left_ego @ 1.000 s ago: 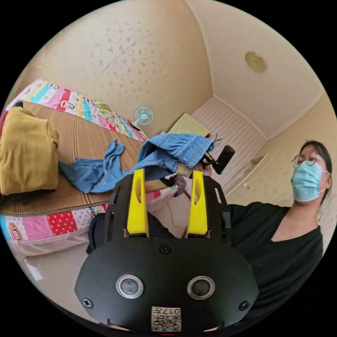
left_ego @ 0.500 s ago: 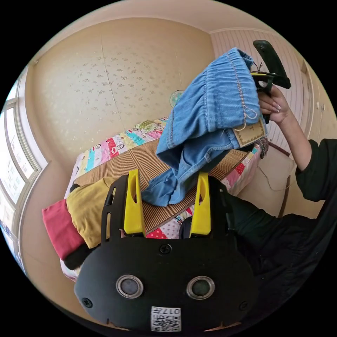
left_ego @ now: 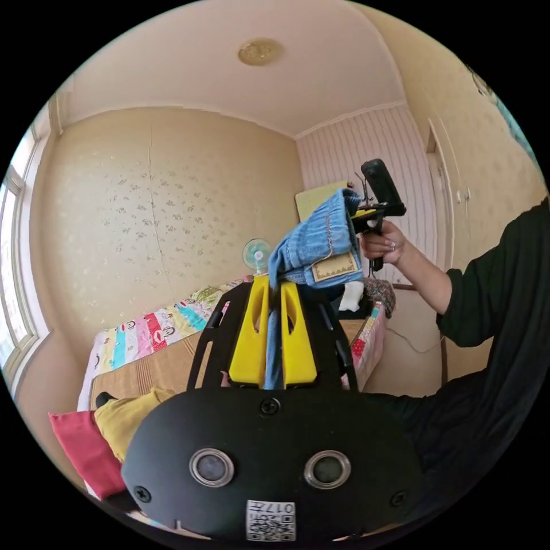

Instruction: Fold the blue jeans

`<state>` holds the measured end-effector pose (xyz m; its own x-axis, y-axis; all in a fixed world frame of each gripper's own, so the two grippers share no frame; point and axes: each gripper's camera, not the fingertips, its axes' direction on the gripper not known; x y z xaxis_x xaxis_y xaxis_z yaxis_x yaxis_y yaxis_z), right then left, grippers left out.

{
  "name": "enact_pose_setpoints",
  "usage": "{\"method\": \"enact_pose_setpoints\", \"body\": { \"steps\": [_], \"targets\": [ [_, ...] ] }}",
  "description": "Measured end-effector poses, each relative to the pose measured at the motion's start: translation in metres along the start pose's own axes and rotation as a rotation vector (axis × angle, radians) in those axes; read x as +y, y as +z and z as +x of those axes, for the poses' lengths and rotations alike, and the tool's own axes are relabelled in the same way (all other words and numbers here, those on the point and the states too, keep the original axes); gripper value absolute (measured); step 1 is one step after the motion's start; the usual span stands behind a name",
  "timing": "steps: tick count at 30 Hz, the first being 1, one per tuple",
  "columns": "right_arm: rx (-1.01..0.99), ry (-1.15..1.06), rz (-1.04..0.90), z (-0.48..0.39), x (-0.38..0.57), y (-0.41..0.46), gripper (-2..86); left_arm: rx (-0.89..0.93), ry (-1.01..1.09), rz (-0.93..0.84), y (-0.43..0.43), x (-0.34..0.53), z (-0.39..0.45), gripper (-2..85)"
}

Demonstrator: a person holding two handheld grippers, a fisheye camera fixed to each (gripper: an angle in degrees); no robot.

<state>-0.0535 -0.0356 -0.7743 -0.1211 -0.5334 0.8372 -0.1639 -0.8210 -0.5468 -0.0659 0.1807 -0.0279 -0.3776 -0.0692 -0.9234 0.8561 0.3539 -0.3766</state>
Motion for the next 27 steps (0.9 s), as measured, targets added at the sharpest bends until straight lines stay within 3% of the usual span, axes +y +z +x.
{"method": "enact_pose_setpoints", "body": {
  "steps": [10,17,27],
  "targets": [
    [0.089,-0.133,0.170,0.014,-0.148,-0.176,8.3,0.229,0.061,0.248,-0.066,-0.221,0.034,3.5],
    [0.115,-0.093,0.211,0.039,-0.252,-0.271,8.2,0.120,0.084,0.238,-0.091,-0.355,0.073,2.6],
    [0.198,0.042,0.273,0.073,-0.340,-0.320,8.3,0.061,0.000,0.224,-0.088,-0.439,0.090,1.8]
  ]
}}
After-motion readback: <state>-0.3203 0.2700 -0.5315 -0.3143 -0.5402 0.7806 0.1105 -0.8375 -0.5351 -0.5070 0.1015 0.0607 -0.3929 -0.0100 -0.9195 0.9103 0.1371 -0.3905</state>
